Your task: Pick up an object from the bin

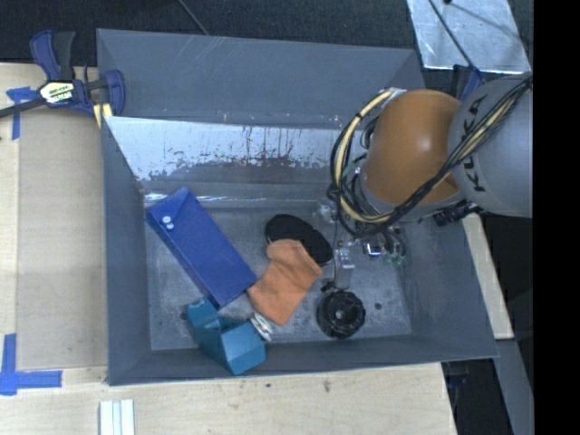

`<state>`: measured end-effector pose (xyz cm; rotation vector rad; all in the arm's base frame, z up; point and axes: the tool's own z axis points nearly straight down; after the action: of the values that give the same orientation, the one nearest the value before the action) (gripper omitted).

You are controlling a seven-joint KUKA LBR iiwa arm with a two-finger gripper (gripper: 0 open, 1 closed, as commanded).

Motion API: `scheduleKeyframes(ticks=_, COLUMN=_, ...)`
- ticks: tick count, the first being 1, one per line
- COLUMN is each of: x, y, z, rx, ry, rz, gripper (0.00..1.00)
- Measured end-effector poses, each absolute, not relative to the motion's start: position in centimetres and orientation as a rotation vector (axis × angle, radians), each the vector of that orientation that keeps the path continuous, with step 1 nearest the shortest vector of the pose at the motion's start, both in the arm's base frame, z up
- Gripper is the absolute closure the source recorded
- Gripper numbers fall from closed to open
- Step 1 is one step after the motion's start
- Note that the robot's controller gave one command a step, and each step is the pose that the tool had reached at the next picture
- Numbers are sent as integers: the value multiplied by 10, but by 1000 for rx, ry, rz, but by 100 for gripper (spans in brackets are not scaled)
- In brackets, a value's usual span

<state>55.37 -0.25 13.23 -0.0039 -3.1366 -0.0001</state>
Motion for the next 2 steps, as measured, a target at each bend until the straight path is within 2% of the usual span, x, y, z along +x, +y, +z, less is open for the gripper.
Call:
scheduleKeyframes(ticks=1, x=556, y=-2, z=137, rx=-4, ry=-3145, rz=0, gripper=0)
scheduleKeyframes(ticks=2, x=586, y=16, z=89, rx=-204, ry=-3146, rz=-1, gripper=0)
